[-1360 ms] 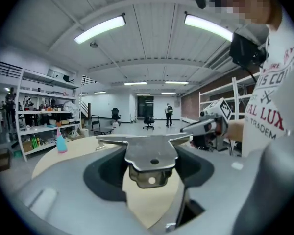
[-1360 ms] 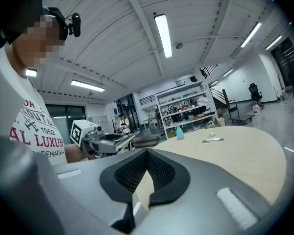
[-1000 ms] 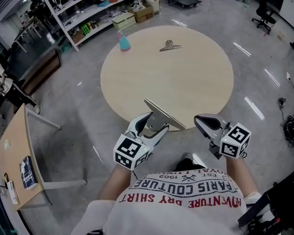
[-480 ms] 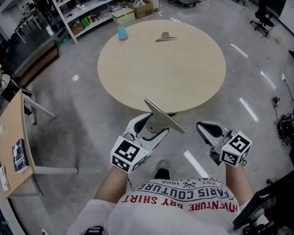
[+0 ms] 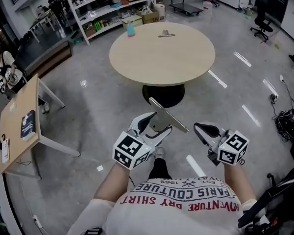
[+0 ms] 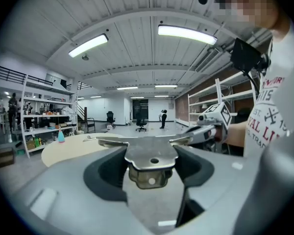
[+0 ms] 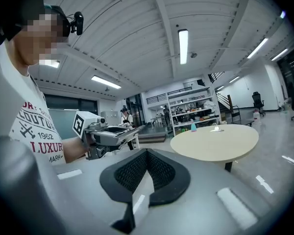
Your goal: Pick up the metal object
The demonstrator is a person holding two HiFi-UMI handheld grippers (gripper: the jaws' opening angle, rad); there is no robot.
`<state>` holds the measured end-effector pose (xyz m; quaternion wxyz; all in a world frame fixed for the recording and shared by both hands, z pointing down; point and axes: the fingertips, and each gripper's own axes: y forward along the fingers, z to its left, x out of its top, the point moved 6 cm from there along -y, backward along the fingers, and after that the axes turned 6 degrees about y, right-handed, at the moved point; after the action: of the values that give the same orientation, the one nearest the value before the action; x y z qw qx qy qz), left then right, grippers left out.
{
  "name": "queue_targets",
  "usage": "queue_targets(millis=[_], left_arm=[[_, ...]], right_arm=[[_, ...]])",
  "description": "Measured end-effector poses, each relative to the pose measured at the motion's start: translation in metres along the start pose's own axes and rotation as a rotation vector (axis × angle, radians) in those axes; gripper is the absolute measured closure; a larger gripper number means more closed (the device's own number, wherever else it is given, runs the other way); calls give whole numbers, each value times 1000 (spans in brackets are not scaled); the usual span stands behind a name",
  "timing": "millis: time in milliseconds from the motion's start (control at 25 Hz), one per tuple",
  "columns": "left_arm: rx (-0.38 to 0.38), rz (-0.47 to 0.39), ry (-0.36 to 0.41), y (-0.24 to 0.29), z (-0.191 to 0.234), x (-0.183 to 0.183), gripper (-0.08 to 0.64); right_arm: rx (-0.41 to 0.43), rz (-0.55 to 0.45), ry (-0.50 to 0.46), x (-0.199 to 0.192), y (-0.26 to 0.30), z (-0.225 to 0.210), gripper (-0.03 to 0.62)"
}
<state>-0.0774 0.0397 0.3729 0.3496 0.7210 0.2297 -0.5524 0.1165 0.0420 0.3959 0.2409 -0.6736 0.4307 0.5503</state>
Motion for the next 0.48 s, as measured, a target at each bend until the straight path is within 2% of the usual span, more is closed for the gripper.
queue_targets(millis=[120, 240, 480], left_arm=[[22, -4, 16, -28, -37, 12, 273], [38, -6, 11, -47, -62, 17, 273], [63, 4, 14, -63, -78, 17, 273]], right_arm=[[0, -51, -37, 7, -31, 36, 591], [2, -80, -31, 10, -56, 58, 591], [20, -78, -37, 5, -65, 76, 592]])
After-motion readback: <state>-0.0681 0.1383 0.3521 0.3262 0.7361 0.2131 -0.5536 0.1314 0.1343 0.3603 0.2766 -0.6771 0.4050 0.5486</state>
